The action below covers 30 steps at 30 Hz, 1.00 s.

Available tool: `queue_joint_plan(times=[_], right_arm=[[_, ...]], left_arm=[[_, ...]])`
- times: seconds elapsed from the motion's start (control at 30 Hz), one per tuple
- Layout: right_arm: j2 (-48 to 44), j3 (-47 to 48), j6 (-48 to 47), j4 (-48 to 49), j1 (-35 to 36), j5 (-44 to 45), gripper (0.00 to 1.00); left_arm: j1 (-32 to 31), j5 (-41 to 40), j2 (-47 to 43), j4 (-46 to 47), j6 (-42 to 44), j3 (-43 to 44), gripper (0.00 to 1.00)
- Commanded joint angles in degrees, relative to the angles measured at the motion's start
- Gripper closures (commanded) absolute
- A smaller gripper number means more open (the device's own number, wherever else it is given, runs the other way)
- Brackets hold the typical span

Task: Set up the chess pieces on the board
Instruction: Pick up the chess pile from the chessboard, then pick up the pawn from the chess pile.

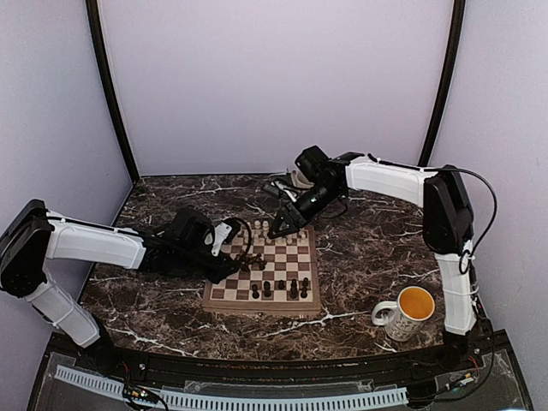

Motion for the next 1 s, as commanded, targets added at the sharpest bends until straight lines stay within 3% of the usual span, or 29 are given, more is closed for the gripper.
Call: queue_joint_plan(times=[0.0,0.23,0.6,0.8,0.97], right_arm=[[4.49,4.56,2.99,-1.00,1.16,-4.23,0.48],[11.28,12.01,4.75,-3.02,2.87,-6.74,0.48],[14.56,13.55,9.51,1.04,5.12,-12.41,0.51],[15.46,14.04,9.83,1.39,5.84,-13.32,0.56],[16.07,14.04,9.96,1.51,6.43,-13.83,0.66]], left_arm=[[-0.25,1.25,-2.72,6.18,-0.11,-2.60,0.96],[-0.24,2.33,-2.40,8.21,-0.39,-2.88,0.96],[-0.30,4.49,-1.42,8.27,-0.26,-2.01,0.95],[-0.24,4.97,-1.01,7.99,-0.22,-1.82,0.95],[-0.24,4.97,-0.91,8.07,-0.21,-1.82,0.95]])
